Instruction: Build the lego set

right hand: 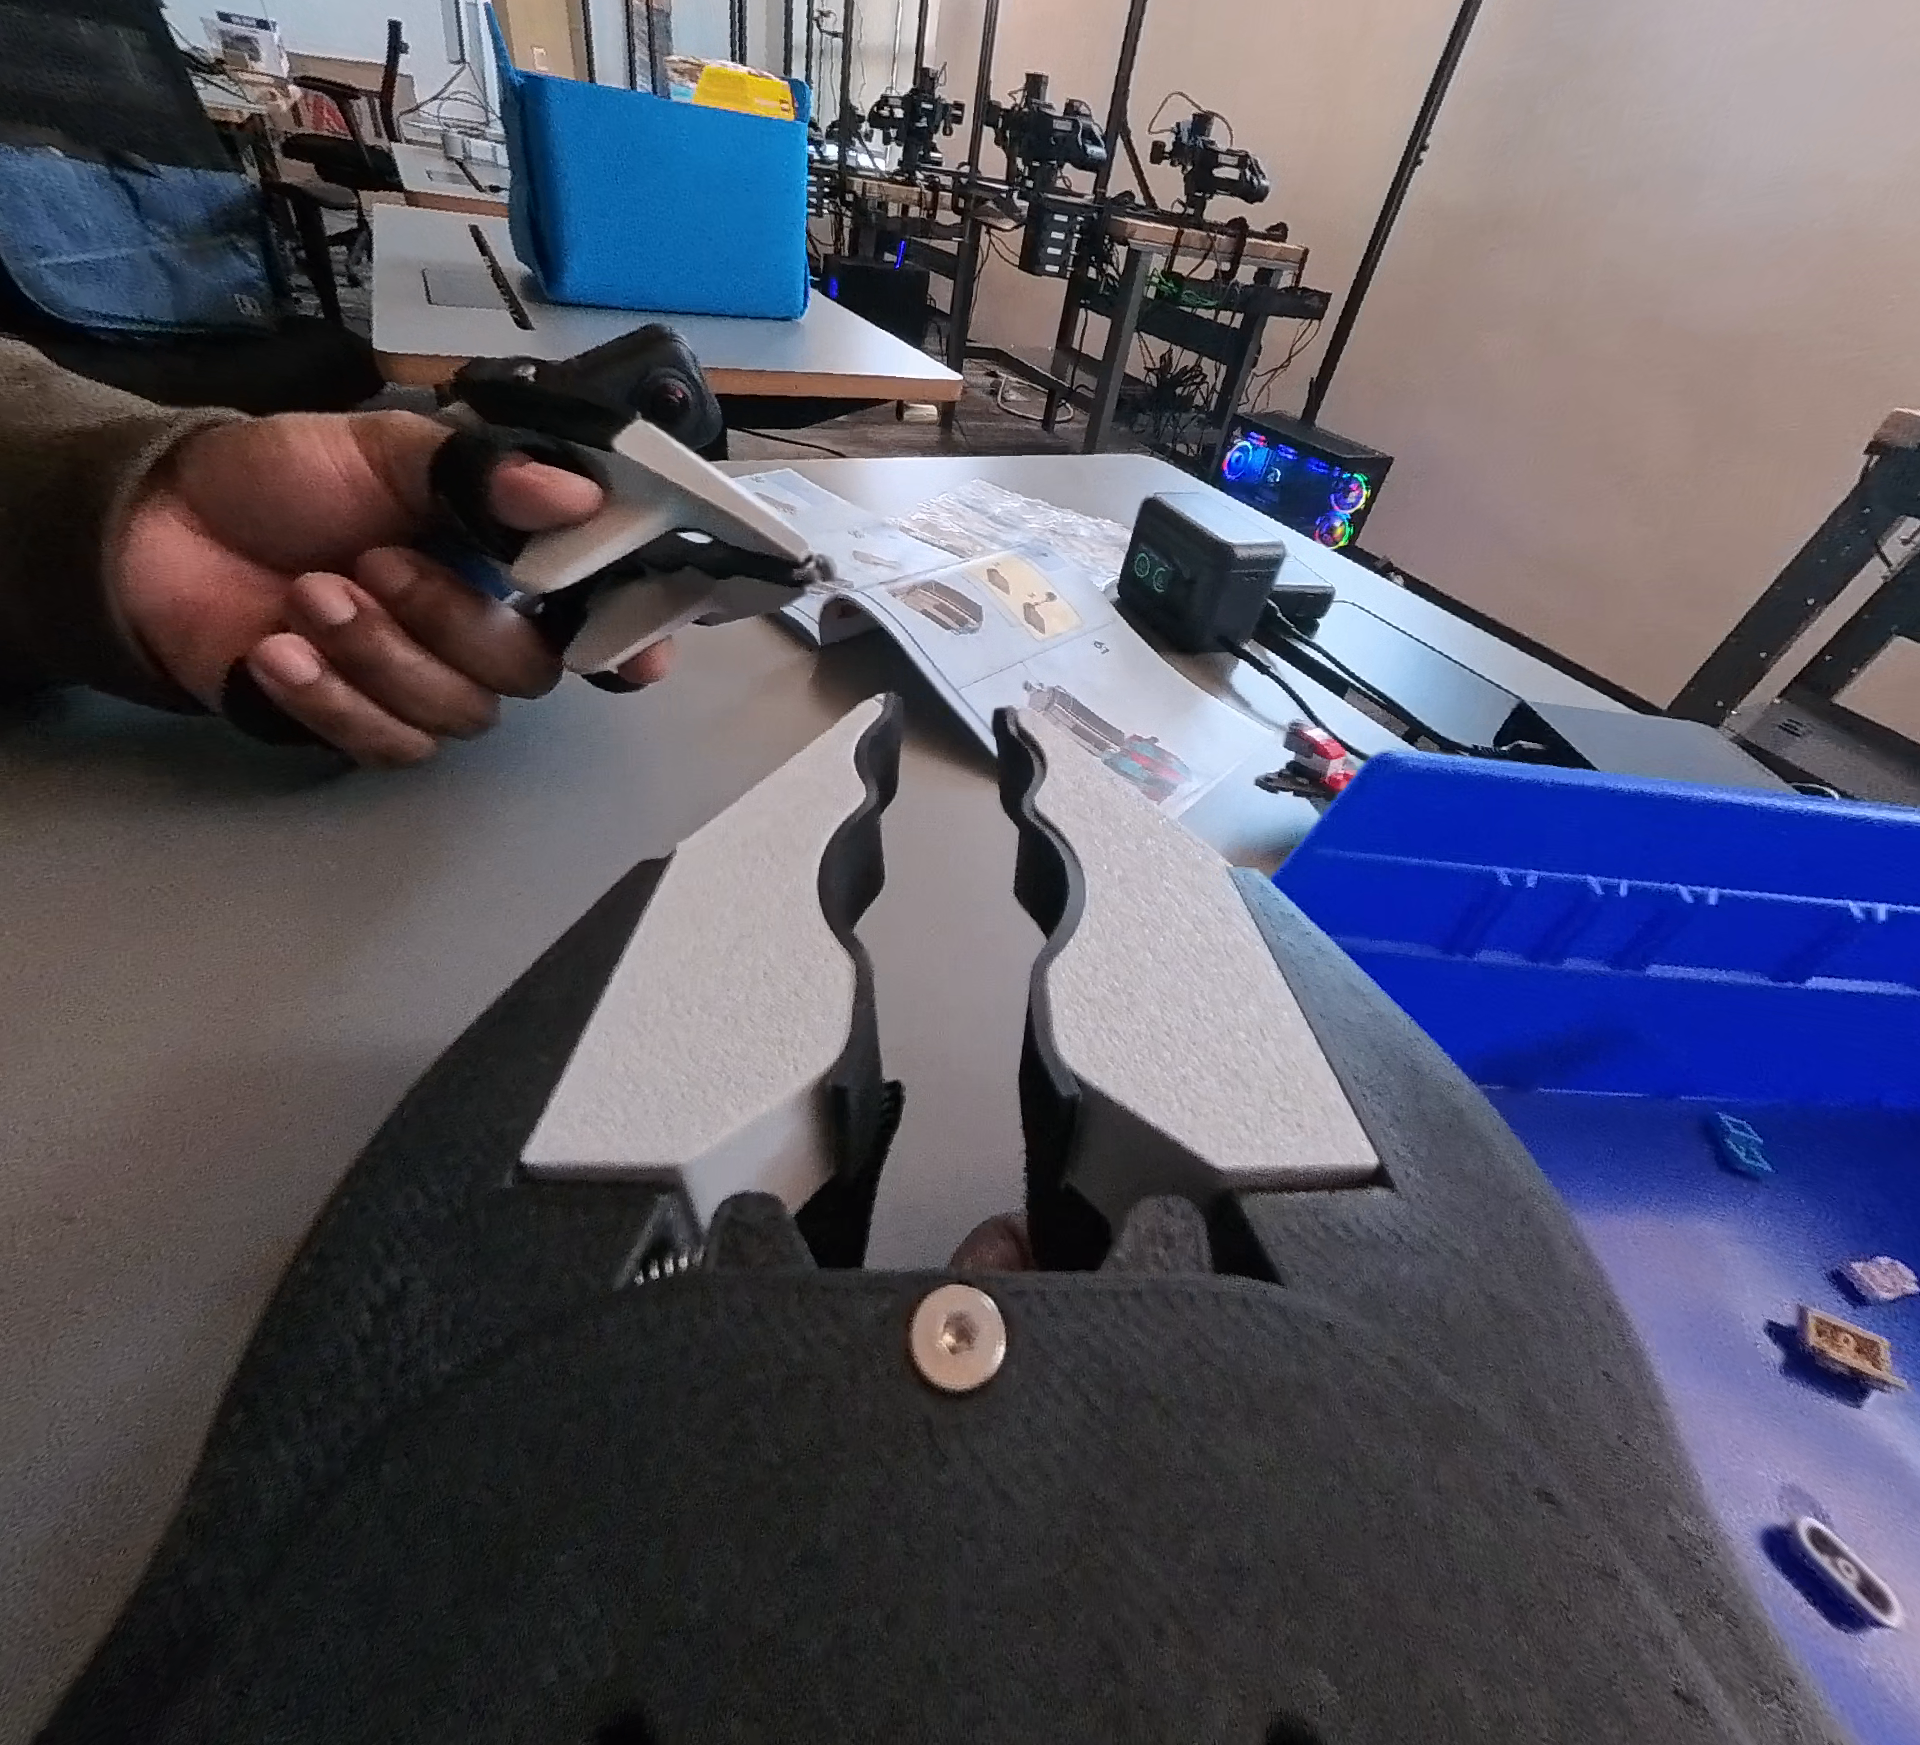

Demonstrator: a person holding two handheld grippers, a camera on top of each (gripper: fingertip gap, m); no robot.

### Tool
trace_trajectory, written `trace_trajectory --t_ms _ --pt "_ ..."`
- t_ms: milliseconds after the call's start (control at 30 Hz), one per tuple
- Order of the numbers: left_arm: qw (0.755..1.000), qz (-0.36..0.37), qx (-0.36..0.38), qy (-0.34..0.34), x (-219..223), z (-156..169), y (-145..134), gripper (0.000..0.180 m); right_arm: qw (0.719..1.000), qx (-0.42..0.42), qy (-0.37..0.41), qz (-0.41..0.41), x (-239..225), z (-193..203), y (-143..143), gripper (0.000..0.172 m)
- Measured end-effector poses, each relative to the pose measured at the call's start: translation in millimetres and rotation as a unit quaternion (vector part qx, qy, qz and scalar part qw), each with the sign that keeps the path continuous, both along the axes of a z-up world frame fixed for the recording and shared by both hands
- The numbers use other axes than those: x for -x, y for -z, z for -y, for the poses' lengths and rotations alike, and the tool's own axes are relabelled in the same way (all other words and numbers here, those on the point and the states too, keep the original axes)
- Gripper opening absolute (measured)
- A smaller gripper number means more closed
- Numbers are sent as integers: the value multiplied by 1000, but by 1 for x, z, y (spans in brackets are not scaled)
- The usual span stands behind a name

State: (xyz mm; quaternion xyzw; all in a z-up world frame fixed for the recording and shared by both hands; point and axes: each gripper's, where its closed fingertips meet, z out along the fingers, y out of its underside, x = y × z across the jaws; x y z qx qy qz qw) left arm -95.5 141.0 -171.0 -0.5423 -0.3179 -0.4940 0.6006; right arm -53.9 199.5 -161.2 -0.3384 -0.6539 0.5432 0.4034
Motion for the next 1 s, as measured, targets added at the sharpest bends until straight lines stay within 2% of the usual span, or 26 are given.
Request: trace_trajectory --t_ms 333,567,1000 --pt "998 -23 -43 -25 -11 -5 -13 3 1000 -21 8 -21 0 16 -10 19" --pt "996 -4 -76 -44 -14 -8 -19 3 999 -26 5 -33 3 28 -16 19" --pt "995 10 -96 -23 -36 -17 -23 3 998 -51 -12 -41 2 44 -15 20"
